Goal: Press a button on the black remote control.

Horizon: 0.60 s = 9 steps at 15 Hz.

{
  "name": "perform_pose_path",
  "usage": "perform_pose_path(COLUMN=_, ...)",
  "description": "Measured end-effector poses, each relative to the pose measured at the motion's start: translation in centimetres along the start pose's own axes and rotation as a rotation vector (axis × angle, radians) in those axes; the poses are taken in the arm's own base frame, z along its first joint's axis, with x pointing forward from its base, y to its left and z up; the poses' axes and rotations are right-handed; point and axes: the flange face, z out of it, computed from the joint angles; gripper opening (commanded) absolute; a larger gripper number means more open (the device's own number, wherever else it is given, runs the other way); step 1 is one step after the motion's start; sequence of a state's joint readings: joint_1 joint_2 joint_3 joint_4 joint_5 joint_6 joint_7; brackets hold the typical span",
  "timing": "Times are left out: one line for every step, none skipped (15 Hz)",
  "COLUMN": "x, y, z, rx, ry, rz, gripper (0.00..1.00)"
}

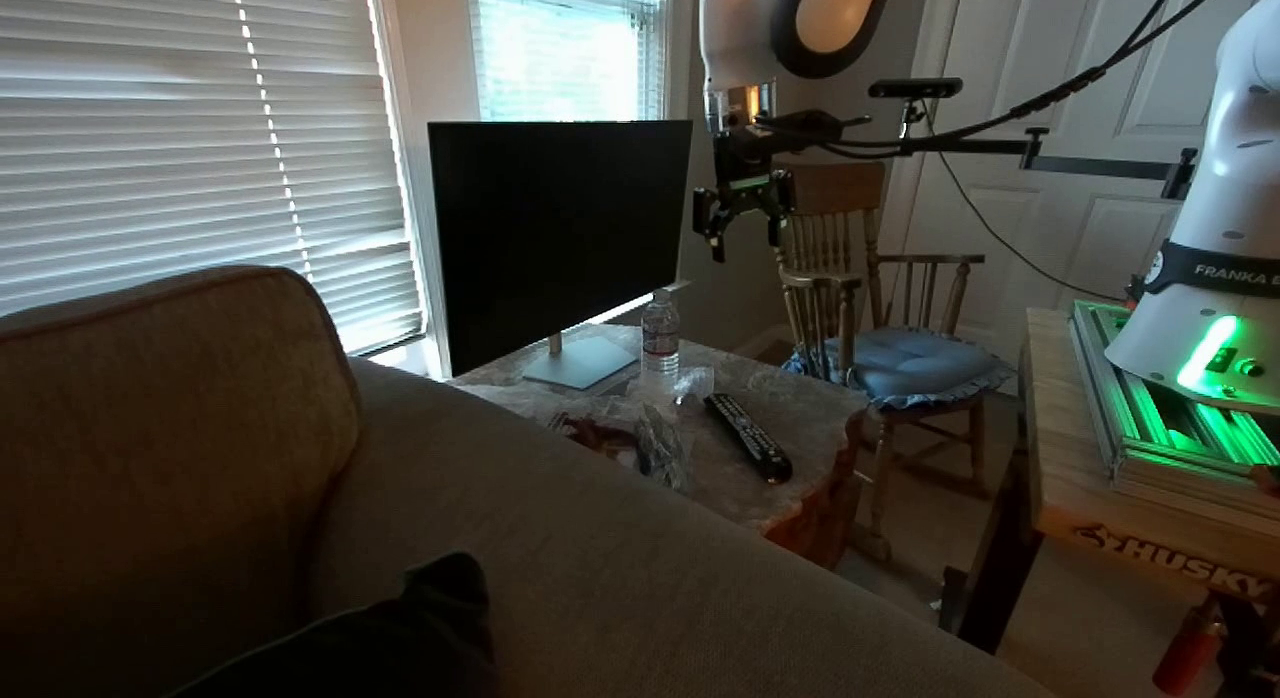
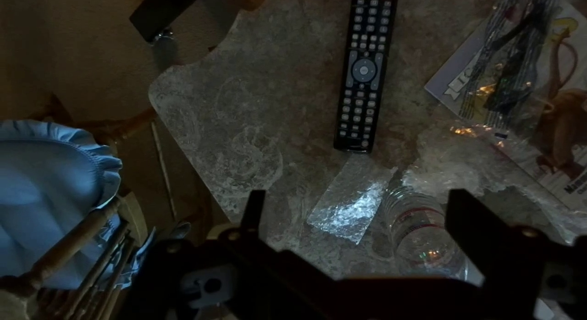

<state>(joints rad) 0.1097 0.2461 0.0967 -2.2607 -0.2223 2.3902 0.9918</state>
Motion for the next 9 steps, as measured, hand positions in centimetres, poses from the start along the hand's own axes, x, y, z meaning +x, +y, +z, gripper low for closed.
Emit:
perform_pose_path(x=-0.1, y=-0.2, z=0.5, rx=0.005, ry=-0.003, rz=0.0, gripper=1.0)
perform_pose_path(x=-0.1, y=-0.5, z=1.2, rx=0.008, ry=-0.005, rz=-0.001, gripper=1.0)
perform_pose_path(x=-0.1, y=-0.9, z=2.0, rx=0.011, ry=-0.007, rz=-0.004, gripper=1.0)
perform_pose_path(x=0.0, y=-1.4, z=2.9, rx=0.017, ry=-0.009, rz=-0.005, gripper=1.0)
perform_pose_path(x=0.2, y=-1.9, z=3.7, rx=0.029, ry=-0.011, rz=-0.001, gripper=1.0)
perform_pose_path(x=0.4, y=-2.4, z=4.6, rx=0.041, ry=-0.014, rz=0.006, gripper=1.0)
perform_pose_path(x=0.7, y=-2.8, z=5.5, rx=0.054, ry=-0.017, rz=0.016, gripper=1.0)
perform_pose_path(x=1.0, y=-3.2, z=6.3, rx=0.067, ry=-0.02, rz=0.028, gripper=1.0)
perform_pose_path(x=1.3, y=-3.7, z=7.1, rx=0.086, ry=-0.025, rz=0.041, gripper=1.0)
